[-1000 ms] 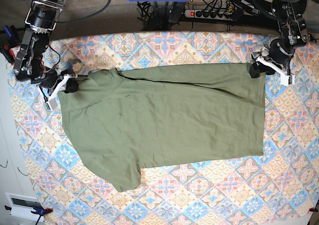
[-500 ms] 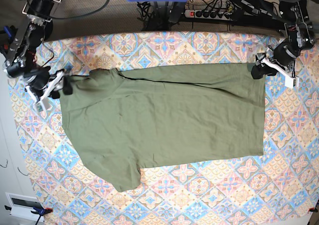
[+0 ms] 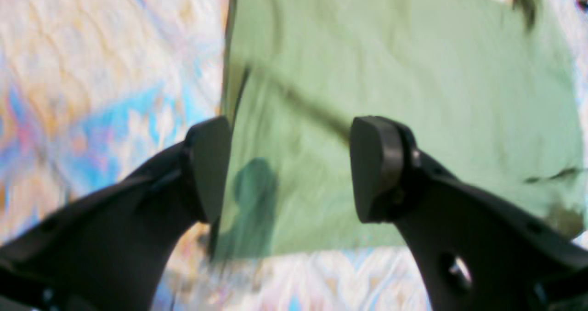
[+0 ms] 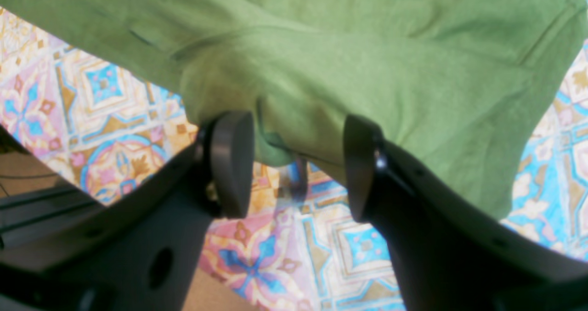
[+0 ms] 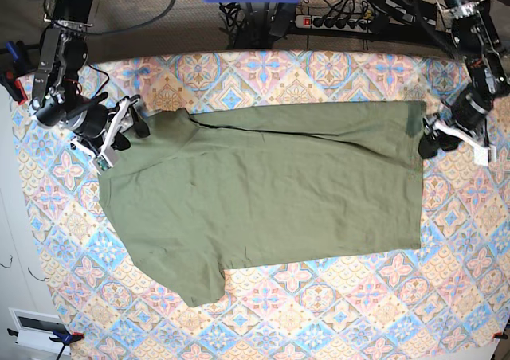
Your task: Layout the t-shirt on the table in an organized manner, then fold the t-shirt properly
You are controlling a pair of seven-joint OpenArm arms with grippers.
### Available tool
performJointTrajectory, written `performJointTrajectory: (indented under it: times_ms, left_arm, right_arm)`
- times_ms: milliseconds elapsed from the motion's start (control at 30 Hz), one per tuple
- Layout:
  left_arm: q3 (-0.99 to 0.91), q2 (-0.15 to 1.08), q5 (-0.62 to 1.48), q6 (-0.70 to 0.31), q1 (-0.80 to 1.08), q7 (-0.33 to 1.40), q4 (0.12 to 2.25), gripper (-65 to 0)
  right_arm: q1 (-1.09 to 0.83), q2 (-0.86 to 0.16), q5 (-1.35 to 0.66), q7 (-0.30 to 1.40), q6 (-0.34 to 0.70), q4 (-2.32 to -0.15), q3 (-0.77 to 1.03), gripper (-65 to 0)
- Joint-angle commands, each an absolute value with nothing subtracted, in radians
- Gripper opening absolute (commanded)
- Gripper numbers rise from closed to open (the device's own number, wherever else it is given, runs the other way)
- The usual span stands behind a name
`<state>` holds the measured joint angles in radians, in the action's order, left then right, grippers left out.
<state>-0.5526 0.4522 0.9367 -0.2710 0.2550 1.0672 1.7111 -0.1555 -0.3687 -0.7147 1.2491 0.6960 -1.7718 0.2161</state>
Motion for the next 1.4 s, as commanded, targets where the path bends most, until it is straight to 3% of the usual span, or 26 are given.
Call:
performJointTrajectory:
  times_ms: [0,333,567,700,800,1133,1367]
  left_arm:
    - [-0.556,0.469,0.957,-0.280,0.222,1.049,1.724,-24.4]
    - [-0.549,0.496,0.829,-0.278,-0.022,1.049,1.552,-24.4]
    - [-0.496,0.495,0.713,-0.282,-0.199,1.049,1.403,-24.4]
    - [-0.403,0.496,0.733,-0.282,-0.196,1.086,1.408,-24.4]
    - [-0.414,0.496,0.779,-0.282,-0.119,1.188,1.452,-24.4]
    - [-0.664,0.394,0.828,-0.282,0.266,1.204,1.767,-24.4]
    - [-0.737,0.328,0.828,-0.282,0.372,1.204,1.750,-24.4]
  right_arm:
    - [-0.096,-0.387,-0.734,1.219,0.698,-1.787,0.220,-35.1]
    - [0.065,-0.386,-0.717,1.219,0.698,-1.701,0.222,-35.1]
    - [0.171,-0.386,-0.472,1.219,0.698,-1.679,0.199,-35.1]
    - [0.196,-0.386,-0.453,1.219,0.698,-1.679,0.128,-35.1]
    - [0.134,-0.386,-0.455,1.227,0.698,-1.696,0.139,-35.1]
    - [-0.039,-0.387,-0.456,1.230,0.698,-1.824,0.223,-35.1]
    - [-0.104,-0.387,-0.456,1.225,0.698,-1.836,0.222,-35.1]
